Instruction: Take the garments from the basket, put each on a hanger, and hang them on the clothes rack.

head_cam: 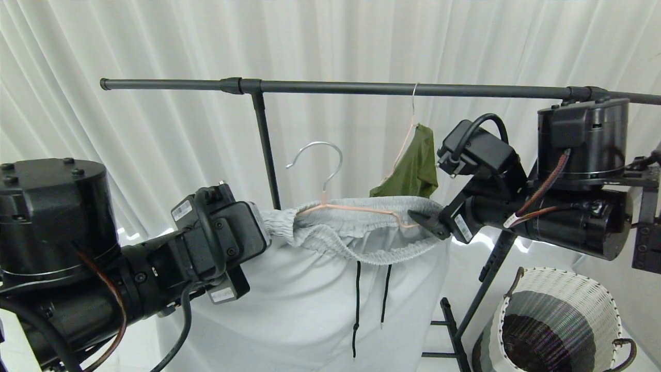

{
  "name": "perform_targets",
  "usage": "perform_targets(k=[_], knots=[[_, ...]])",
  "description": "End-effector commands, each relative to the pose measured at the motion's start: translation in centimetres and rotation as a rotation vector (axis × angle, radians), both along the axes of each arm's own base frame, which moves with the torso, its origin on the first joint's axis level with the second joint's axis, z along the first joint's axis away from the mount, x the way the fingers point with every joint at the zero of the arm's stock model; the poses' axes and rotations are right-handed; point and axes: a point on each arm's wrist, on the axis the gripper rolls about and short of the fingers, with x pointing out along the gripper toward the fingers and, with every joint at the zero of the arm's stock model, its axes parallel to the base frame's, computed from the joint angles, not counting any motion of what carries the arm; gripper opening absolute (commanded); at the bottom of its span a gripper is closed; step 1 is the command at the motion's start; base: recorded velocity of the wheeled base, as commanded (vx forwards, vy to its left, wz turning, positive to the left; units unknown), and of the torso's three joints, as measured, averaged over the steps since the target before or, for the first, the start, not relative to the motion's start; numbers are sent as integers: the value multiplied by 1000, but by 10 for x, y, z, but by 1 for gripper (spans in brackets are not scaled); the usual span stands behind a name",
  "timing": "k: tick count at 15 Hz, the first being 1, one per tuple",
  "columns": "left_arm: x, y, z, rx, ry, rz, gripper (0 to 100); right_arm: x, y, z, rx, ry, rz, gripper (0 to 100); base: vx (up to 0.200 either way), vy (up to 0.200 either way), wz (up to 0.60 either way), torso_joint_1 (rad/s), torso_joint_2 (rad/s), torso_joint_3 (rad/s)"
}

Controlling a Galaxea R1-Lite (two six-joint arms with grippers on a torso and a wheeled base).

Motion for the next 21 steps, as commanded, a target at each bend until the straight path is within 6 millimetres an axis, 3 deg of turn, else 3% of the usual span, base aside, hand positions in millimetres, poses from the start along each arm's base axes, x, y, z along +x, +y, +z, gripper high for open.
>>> perform_targets(k=[1, 5, 7, 9, 14, 21], knots=[[-1, 1, -4, 11, -1, -3, 0, 5, 3, -4, -12, 5, -19, 100, 0, 0, 0, 0, 0, 0], [3, 6, -7, 16, -5, 48, 0, -2, 2, 7, 14, -22, -4, 100, 0, 0, 0, 0, 0, 0], [8, 8, -6, 13, -4, 88, 0, -20, 5, 18, 38, -44, 50, 100, 0, 0, 0, 0, 0, 0], [8, 6, -4, -3, -1, 79, 0, -28, 15, 15, 31, -36, 94, 100, 0, 0, 0, 0, 0, 0], [0, -4, -3, -10, -4, 18, 0, -16, 39, -7, -14, 4, 106, 100, 0, 0, 0, 0, 0, 0], [-8, -14, -3, -40, 13, -36, 0, -13, 51, -5, -13, -37, 19, 100, 0, 0, 0, 0, 0, 0]])
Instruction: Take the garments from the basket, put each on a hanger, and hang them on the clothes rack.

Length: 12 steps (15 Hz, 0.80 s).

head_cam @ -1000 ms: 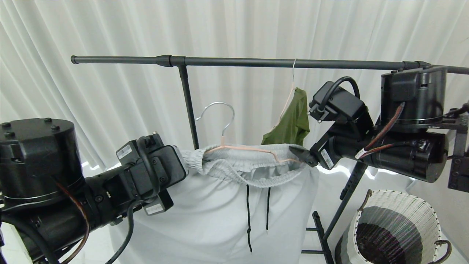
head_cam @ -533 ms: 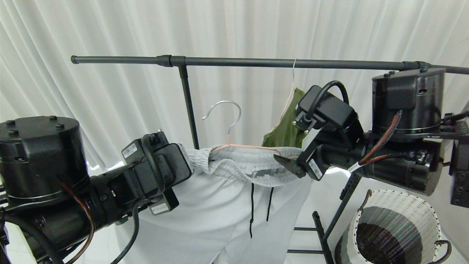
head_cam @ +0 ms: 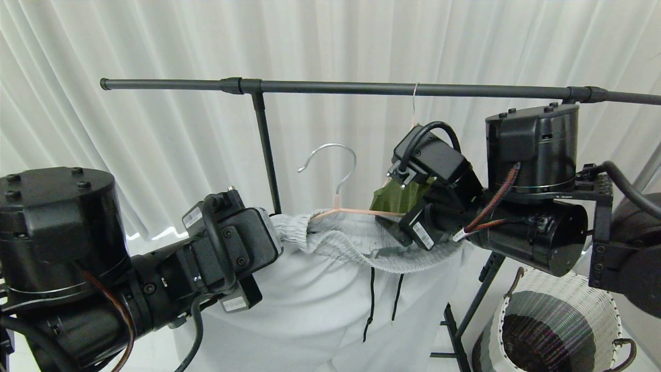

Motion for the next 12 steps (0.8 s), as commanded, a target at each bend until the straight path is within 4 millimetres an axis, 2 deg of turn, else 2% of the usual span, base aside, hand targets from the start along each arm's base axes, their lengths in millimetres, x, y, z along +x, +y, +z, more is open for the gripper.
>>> perform_targets(k=[1, 3, 4, 12], knots=[[-2, -3, 0, 0, 1, -15, 0, 4, 6, -3, 6, -8, -8, 100, 0, 0, 0, 0, 0, 0], [-2, -3, -1, 1, 2, -16, 0, 4, 7, -3, 15, -18, -7, 100, 0, 0, 0, 0, 0, 0], [-2, -3, -1, 2, 3, -16, 0, 4, 7, -3, 16, -19, -9, 0, 0, 0, 0, 0, 0, 0], [4, -5, 1, -16, 12, -2, 0, 0, 1, 5, 36, -34, -8, 0, 0, 0, 0, 0, 0, 0]])
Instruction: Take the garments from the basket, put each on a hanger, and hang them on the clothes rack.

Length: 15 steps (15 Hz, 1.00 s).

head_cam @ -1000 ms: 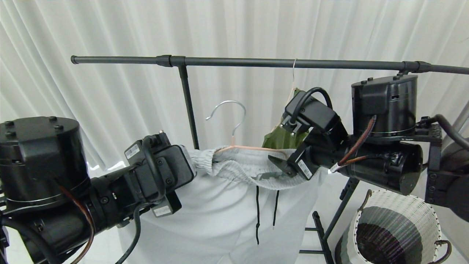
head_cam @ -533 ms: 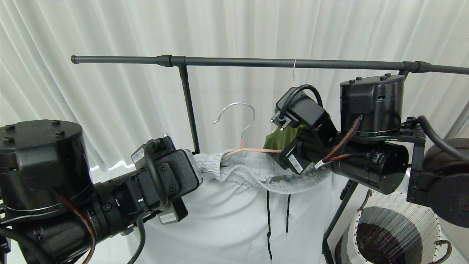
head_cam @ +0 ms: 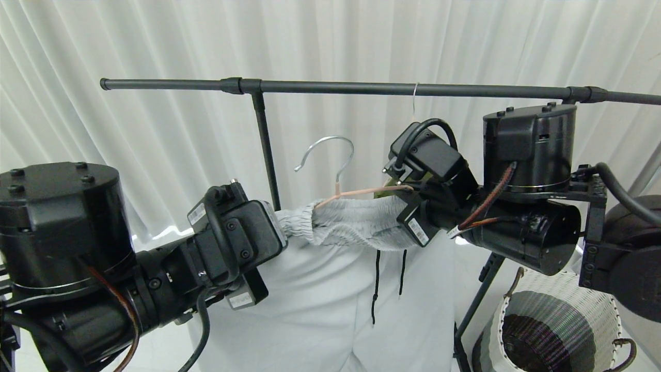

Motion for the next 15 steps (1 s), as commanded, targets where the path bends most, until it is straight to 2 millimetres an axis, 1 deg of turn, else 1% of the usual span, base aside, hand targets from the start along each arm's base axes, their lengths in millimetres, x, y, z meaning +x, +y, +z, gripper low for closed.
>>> perform_targets(k=[1, 5, 8, 14, 15], knots=[[2, -1, -1, 3, 4, -1, 0, -2, -2, 4, 13, -8, 3, 0, 0, 0, 0, 0, 0, 0], [2, -1, 1, 0, 0, -1, 0, -3, -1, 4, 10, -12, 10, 0, 0, 0, 0, 0, 0, 0], [2, -2, 1, -1, 1, -5, 0, -6, -4, 9, 1, -33, 15, 0, 0, 0, 0, 0, 0, 0], [2, -3, 1, -3, 5, -18, 0, -8, -7, 9, 11, -41, 12, 0, 0, 0, 0, 0, 0, 0], [2, -3, 0, -4, 7, -29, 100, -8, -7, 10, 19, -47, 10, 0, 0, 0, 0, 0, 0, 0]])
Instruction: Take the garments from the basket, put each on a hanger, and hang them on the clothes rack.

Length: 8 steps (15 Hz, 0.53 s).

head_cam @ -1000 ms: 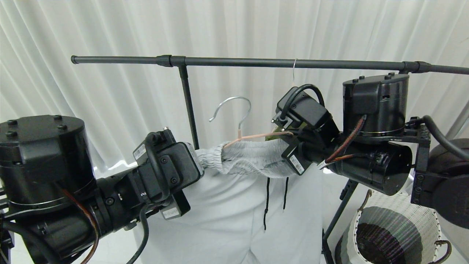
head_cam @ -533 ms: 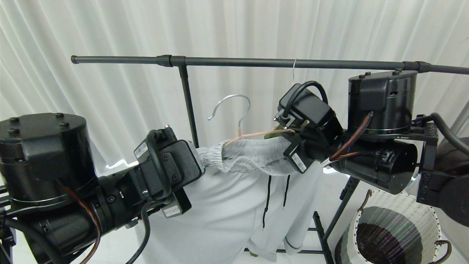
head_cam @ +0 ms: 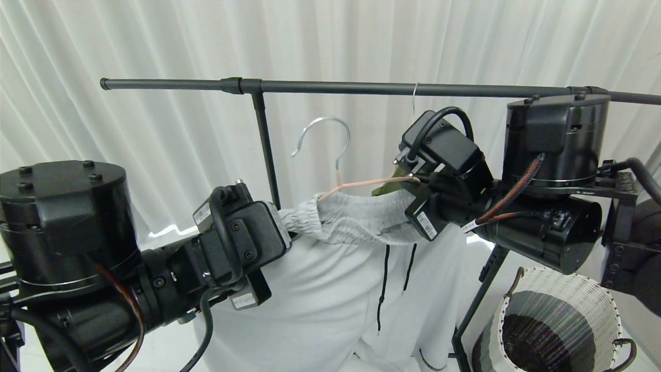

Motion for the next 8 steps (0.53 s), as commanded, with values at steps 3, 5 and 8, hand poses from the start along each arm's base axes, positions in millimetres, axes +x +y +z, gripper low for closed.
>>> perform_targets(k=[3, 5, 8], knots=[[1, 3, 0, -3, -2, 12, 100, -1, -3, 6, 21, -22, -30, 0, 0, 0, 0, 0, 0, 0], [4, 9, 0, -3, -3, 39, 100, -1, -6, 8, 31, -30, -33, 0, 0, 0, 0, 0, 0, 0], [3, 19, 6, -78, 18, 87, 100, 5, -17, 13, 42, -40, -73, 0, 0, 0, 0, 0, 0, 0]])
